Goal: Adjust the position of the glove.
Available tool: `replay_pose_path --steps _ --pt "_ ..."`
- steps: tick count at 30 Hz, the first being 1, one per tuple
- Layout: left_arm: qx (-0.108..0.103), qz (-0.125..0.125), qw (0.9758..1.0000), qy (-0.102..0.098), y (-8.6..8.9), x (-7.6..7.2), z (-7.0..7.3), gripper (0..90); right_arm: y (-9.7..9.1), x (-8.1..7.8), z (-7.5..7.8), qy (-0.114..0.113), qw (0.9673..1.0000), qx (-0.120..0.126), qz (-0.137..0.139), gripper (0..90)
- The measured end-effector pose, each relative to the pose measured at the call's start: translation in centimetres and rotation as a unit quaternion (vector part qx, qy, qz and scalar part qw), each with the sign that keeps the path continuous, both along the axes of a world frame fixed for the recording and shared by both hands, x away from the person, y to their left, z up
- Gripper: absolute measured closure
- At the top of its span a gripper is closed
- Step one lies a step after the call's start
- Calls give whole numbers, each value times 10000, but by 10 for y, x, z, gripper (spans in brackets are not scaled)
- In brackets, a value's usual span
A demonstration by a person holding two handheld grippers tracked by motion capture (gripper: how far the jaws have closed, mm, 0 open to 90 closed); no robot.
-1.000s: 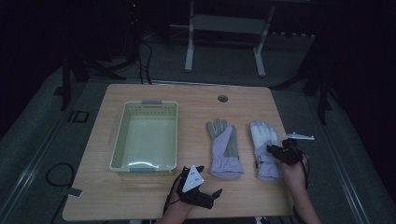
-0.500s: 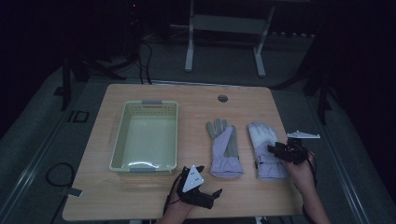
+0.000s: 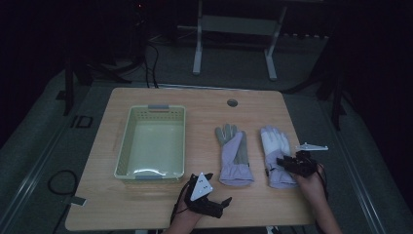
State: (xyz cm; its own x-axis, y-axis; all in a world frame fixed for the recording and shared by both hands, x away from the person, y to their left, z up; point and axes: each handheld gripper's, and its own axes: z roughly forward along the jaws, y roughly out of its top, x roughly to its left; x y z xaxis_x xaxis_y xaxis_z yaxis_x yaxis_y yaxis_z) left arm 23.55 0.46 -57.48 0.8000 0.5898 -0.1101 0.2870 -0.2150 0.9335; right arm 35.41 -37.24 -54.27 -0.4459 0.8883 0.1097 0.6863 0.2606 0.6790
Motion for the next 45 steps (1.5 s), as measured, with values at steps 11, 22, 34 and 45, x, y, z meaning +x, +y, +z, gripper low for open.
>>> replay_pose_path --steps 11,22,34,45 --pt "-1 2 10000 8 0 0 0 1 -1 -2 23 76 9998 136 -110 813" --pt "-9 19 10000 13 0 0 0 1 -2 -11 78 -298 9992 218 -167 814" --pt "0 14 10000 -5 0 0 0 1 32 -19 133 -741 9968 248 -161 812" --pt "5 6 10000 -22 0 0 0 1 80 -17 140 -686 9967 353 236 809"
